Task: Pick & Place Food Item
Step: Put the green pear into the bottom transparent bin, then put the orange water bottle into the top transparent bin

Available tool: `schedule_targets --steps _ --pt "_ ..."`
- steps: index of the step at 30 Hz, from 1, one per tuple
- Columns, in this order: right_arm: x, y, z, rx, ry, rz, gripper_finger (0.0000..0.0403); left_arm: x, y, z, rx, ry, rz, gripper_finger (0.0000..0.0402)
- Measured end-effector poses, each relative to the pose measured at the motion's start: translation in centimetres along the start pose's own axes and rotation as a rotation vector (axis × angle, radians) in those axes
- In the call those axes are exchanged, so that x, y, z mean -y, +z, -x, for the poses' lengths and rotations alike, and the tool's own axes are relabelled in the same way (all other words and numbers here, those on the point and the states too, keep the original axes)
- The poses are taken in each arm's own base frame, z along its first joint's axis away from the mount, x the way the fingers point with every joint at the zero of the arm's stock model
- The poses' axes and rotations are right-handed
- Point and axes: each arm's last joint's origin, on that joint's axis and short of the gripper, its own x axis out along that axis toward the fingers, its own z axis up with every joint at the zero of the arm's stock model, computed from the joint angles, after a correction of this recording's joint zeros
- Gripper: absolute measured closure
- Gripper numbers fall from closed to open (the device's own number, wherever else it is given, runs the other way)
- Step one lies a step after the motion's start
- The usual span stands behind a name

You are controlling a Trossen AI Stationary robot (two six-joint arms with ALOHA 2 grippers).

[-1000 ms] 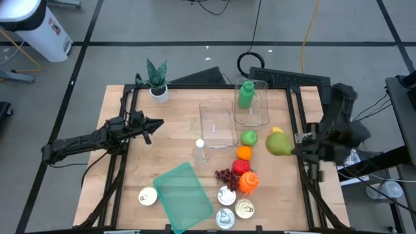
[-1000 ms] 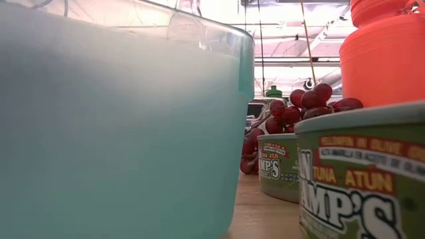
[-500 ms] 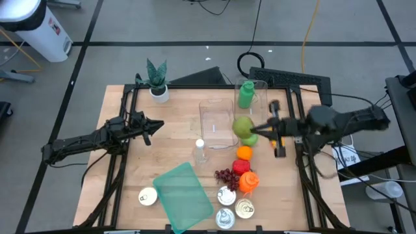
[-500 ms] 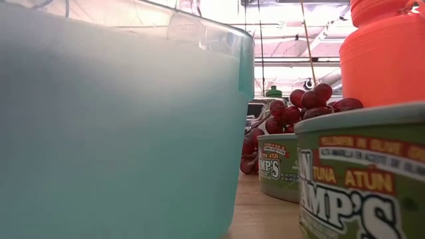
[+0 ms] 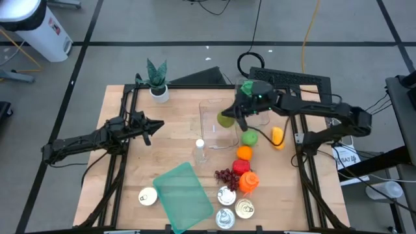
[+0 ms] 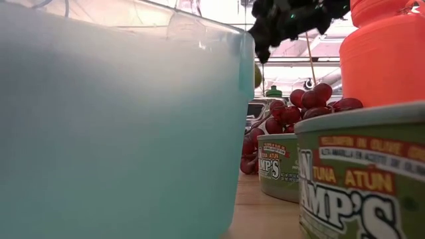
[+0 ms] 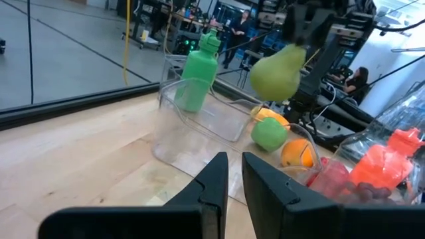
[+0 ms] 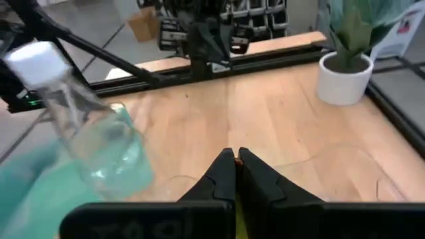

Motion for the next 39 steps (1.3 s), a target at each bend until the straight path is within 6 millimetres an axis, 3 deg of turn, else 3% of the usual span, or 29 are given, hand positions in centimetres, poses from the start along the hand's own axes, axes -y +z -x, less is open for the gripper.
schedule_targets --steps 15,24,39 --pt "2.6 -3.5 -3.6 -0.151 -0.014 -0.075 0.04 0.0 0.0 0.0 0.004 0.005 0.0 0.035" --pt "2.8 -4.0 -4.2 -0.164 -0.006 -0.094 0.0394 0.0 0.1 0.0 0.012 0.002 -0.012 0.035" --pt "2.9 -4.0 -4.3 -0.159 -0.015 -0.175 0.0297 0.1 0.1 0.0 0.005 -0.016 -0.001 0.035"
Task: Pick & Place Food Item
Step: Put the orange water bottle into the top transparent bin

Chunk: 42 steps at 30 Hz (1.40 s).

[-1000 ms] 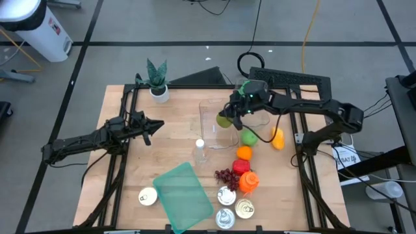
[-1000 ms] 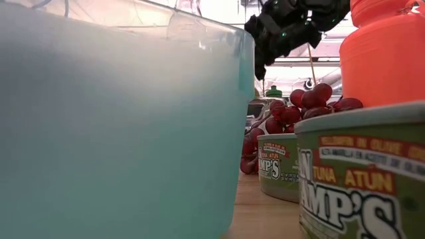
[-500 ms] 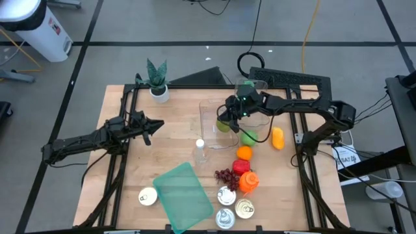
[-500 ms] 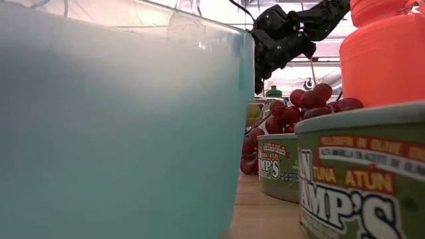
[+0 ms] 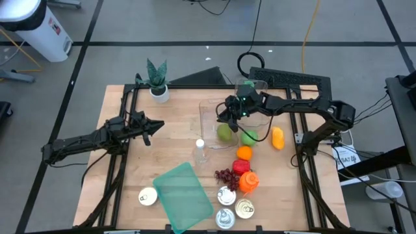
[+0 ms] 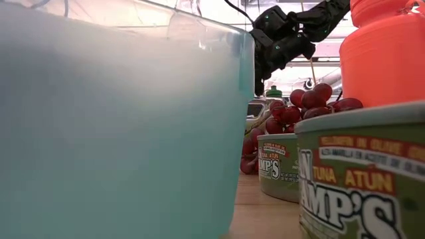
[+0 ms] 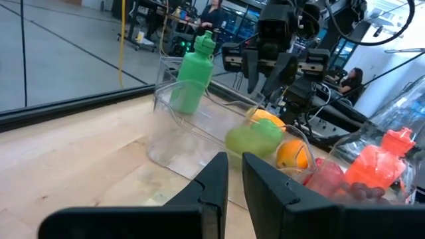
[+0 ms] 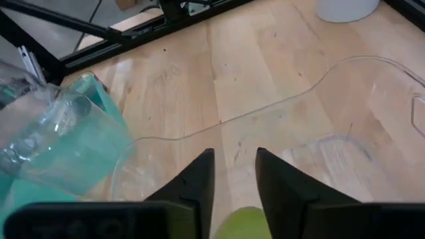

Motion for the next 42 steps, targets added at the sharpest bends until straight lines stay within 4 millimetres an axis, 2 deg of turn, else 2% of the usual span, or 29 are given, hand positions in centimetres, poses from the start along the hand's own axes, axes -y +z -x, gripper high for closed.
schedule_targets --steps 3,6,9,13,17,21,24,26,30,34,38,42 --pt "-0.1 0.2 0.1 0.015 0.002 0.011 0.0281 0.0 0.0 0.0 0.002 0.0 -0.003 0.035" --pt "-0.9 1.0 1.6 0.055 0.01 0.033 0.0268 0.0 0.1 0.0 0.009 -0.003 -0.003 0.035" --pt "-2.5 3.0 4.5 0.132 0.021 0.071 0.0259 0.0 0.1 0.0 0.009 -0.004 -0.003 0.035" --pt "-5.8 5.5 10.1 0.278 0.046 0.145 0.0256 0.0 0.1 0.0 0.008 -0.004 -0.003 0.035" --pt "-9.1 5.5 15.0 0.365 0.103 0.173 0.0287 0.0 0.1 0.0 0.007 -0.006 -0.007 0.035" --pt "-11.8 3.5 17.9 0.29 0.175 0.154 0.0358 0.0 0.1 0.0 0.009 -0.003 -0.013 0.035" --pt "-13.6 2.1 18.7 0.235 0.188 0.167 0.0394 0.0 0.1 0.0 0.007 -0.003 -0.012 0.035" --pt "-14.8 1.6 18.9 0.218 0.225 0.188 0.0391 0.0 0.1 0.0 0.007 -0.002 -0.01 0.035" --pt "-17.8 1.0 19.1 0.227 0.409 0.312 0.0399 0.0 0.1 0.0 0.006 -0.001 -0.017 0.035" --pt "-20.9 -0.3 18.5 0.194 0.541 0.455 0.04 0.0 0.1 0.0 0.007 -0.001 -0.017 0.035" --pt "-23.1 -2.2 17.0 0.125 0.467 0.53 0.0402 0.0 0.1 0.0 0.007 -0.001 -0.017 0.035" --pt "-23.9 -4.4 15.4 0.048 0.379 0.501 0.04 0.0 -0.1 0.0 -0.011 -0.003 0.001 0.035"
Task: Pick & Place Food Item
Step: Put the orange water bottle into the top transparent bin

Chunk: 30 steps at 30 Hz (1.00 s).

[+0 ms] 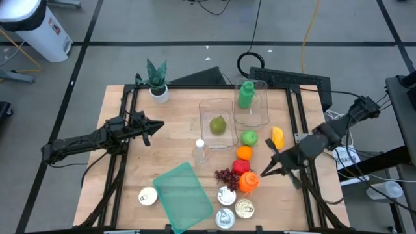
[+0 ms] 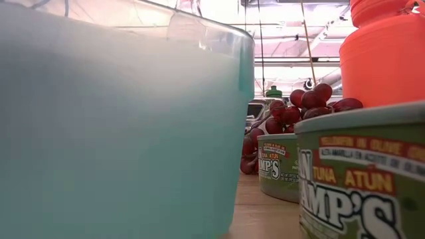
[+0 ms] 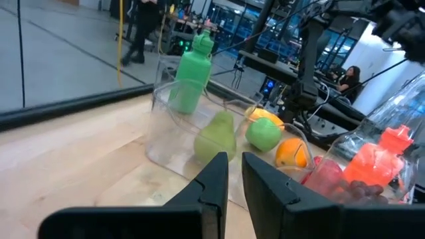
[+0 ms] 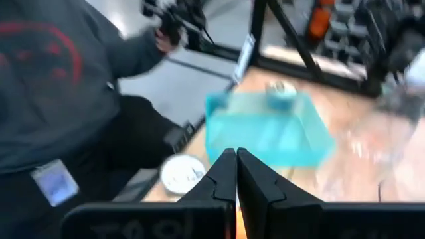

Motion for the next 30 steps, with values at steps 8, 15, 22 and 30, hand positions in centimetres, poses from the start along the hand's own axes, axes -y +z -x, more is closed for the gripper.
schedule_targets --steps 8,15,22,30 --pt "-3.4 -2.1 -2.1 -0.018 0.123 -0.042 0.0402 0.0 0.0 0.0 -0.001 -0.014 -0.013 0.035" --pt "-7.6 -2.1 -2.7 0.049 0.286 0.037 0.0402 0.3 0.2 0.0 0.006 -0.069 -0.023 0.035" --pt "-9.6 -4.8 -6.1 -0.114 0.169 -0.086 0.0403 0.6 0.1 0.0 0.004 -0.083 -0.023 0.035" --pt "-9.5 -5.1 -6.3 -0.047 -0.126 0.011 0.0403 0.8 0.0 0.0 0.0 -0.091 -0.012 0.035"
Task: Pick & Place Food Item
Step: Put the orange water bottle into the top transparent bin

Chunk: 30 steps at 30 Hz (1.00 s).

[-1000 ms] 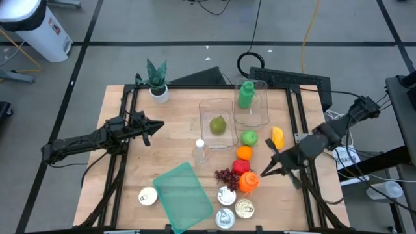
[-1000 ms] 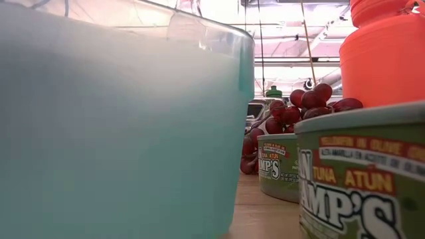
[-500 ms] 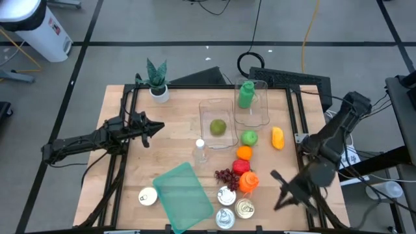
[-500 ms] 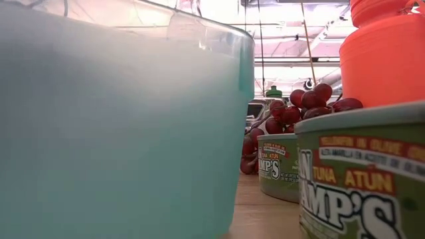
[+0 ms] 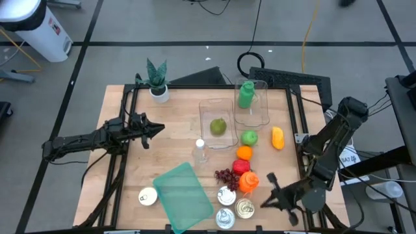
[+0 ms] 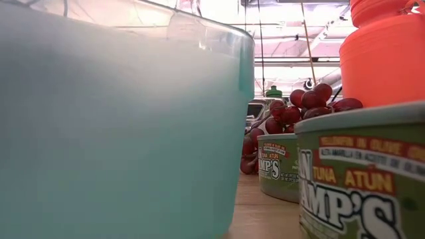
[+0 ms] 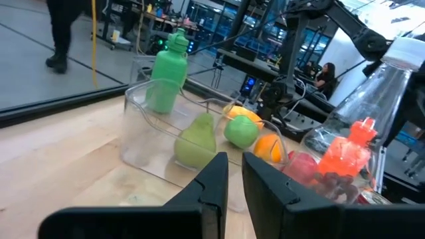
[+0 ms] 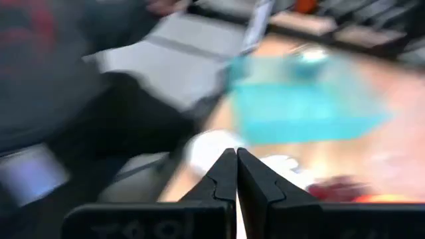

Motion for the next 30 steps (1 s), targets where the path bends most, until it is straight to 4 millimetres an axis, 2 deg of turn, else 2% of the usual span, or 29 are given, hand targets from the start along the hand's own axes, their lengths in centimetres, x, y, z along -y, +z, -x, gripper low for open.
schedule_targets --steps 4,7,10,17,21,24,30 --pt "1.1 1.5 1.6 0.126 -0.162 -0.004 0.0386 0.2 -0.1 0.0 -0.007 -0.017 0.0 0.035" --pt "1.7 2.1 2.5 0.168 -0.217 0.01 0.0352 0.4 -0.1 0.0 -0.013 -0.033 0.0 0.035" --pt "2.1 2.5 3.1 0.186 -0.238 0.015 0.0299 0.5 -0.2 0.0 -0.017 -0.042 -0.002 0.035" --pt "2.7 2.4 2.8 0.172 -0.271 0.026 0.0147 0.7 -0.3 0.0 -0.009 -0.02 -0.003 0.035" --pt "3.1 2.1 3.0 0.154 -0.376 0.046 0.0085 0.7 -0.3 0.0 -0.005 -0.009 -0.009 0.035" --pt "3.3 1.5 3.0 0.119 -0.421 0.036 0.0056 0.7 -0.3 0.0 -0.006 -0.005 -0.019 0.035" --pt "3.6 0.1 2.4 0.098 -0.419 -0.065 0.0025 0.7 -0.4 0.0 -0.014 -0.009 -0.02 0.035"
